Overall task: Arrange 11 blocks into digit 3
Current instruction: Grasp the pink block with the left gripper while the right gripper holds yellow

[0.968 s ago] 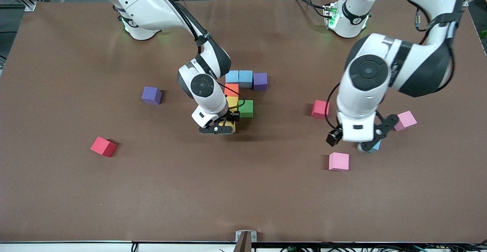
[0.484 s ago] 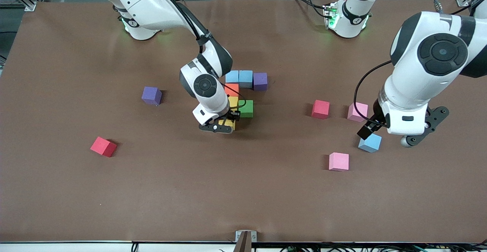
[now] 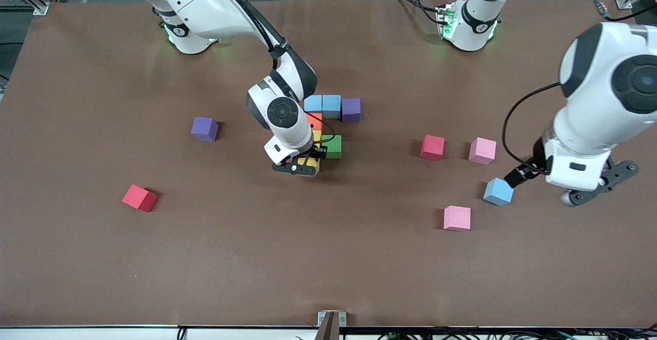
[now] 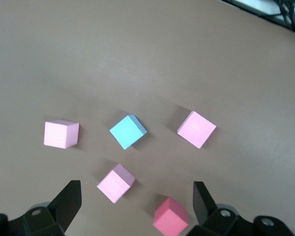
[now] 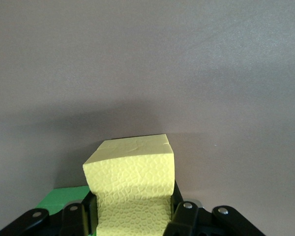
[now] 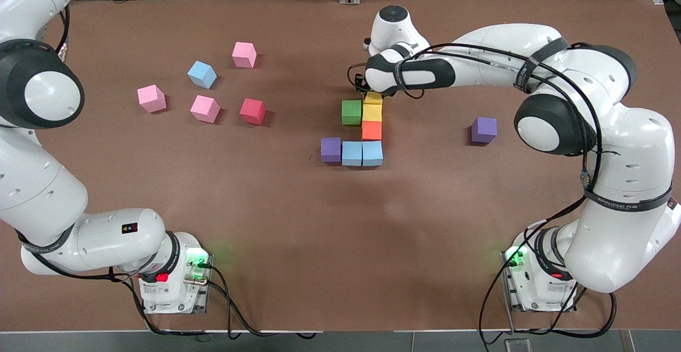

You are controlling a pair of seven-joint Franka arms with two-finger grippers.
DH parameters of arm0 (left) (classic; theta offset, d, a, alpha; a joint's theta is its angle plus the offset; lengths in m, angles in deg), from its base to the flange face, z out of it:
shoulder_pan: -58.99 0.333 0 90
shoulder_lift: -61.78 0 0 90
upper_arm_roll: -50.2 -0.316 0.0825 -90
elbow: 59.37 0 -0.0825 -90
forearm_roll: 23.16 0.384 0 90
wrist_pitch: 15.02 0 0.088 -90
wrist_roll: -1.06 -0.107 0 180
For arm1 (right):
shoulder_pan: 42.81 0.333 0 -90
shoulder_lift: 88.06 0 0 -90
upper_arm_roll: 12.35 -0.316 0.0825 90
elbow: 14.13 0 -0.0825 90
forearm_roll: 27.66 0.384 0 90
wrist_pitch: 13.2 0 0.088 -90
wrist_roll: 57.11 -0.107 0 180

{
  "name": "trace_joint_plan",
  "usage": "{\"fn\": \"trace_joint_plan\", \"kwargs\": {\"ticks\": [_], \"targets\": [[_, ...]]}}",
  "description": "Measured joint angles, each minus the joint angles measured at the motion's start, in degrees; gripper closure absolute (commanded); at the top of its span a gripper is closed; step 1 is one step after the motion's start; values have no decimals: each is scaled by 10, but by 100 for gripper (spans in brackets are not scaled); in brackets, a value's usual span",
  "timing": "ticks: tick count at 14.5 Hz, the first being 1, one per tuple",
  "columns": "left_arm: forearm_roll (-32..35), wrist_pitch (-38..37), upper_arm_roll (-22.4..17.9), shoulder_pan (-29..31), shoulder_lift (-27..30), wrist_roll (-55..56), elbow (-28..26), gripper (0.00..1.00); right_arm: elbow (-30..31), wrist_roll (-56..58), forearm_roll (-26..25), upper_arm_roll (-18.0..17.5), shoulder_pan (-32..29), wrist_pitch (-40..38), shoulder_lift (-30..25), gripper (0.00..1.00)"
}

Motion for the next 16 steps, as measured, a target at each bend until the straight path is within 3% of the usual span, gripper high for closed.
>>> {"fn": "trace_joint_plan", "kwargs": {"ticks": [9,12,16], "targets": [[-12,89,1,-1,-103,-58,-22,1,1,0,0,0,3,1,1,99],[-12,145,3,-4,-122,-61,-73,1,1,0,0,1,6,2,4,99],[-12,183,35,-4,-98,-62,-158,1,1,-1,0,1,6,3,4,98]]}}
